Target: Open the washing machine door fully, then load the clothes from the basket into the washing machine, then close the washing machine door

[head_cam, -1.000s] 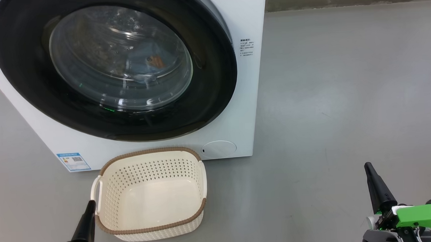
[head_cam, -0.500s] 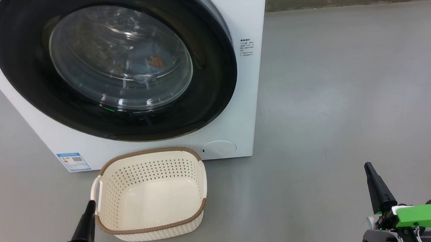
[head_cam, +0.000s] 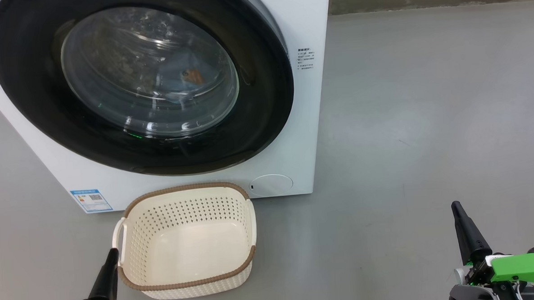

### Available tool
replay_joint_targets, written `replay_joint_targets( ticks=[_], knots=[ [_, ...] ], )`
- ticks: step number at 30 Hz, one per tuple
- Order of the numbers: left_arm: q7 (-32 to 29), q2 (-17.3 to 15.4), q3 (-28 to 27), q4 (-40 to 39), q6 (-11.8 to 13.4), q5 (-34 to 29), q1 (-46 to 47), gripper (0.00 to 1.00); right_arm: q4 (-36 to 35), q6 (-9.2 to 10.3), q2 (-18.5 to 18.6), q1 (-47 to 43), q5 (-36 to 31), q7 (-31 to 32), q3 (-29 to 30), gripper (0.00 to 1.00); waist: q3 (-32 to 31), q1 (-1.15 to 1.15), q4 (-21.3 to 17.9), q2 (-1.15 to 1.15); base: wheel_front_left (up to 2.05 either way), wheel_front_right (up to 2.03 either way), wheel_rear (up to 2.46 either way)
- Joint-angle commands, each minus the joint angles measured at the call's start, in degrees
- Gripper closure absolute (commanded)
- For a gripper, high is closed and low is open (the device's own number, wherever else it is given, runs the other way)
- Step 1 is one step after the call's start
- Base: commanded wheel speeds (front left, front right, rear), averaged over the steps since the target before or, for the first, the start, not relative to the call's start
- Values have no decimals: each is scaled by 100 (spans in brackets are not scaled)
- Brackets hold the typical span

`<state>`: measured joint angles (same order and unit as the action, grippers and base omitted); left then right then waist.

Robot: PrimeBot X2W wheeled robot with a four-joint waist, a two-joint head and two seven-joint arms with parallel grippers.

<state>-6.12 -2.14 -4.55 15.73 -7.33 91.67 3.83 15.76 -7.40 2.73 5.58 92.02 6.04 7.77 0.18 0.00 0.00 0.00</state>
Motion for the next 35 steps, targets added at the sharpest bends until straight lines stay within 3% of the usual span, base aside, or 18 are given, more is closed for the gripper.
replay_joint_targets(
  ticks=[1, 35],
  knots=[
    [-36, -74, -196, -170, -15, 51, 236, 100, -174, -9, 17, 61, 12, 48, -122, 100, 0, 0, 0, 0, 0, 0, 0],
    [-36, -74, -196, -170, -15, 51, 236, 100, -174, -9, 16, 61, 11, 49, -120, 100, 0, 0, 0, 0, 0, 0, 0]
  ],
)
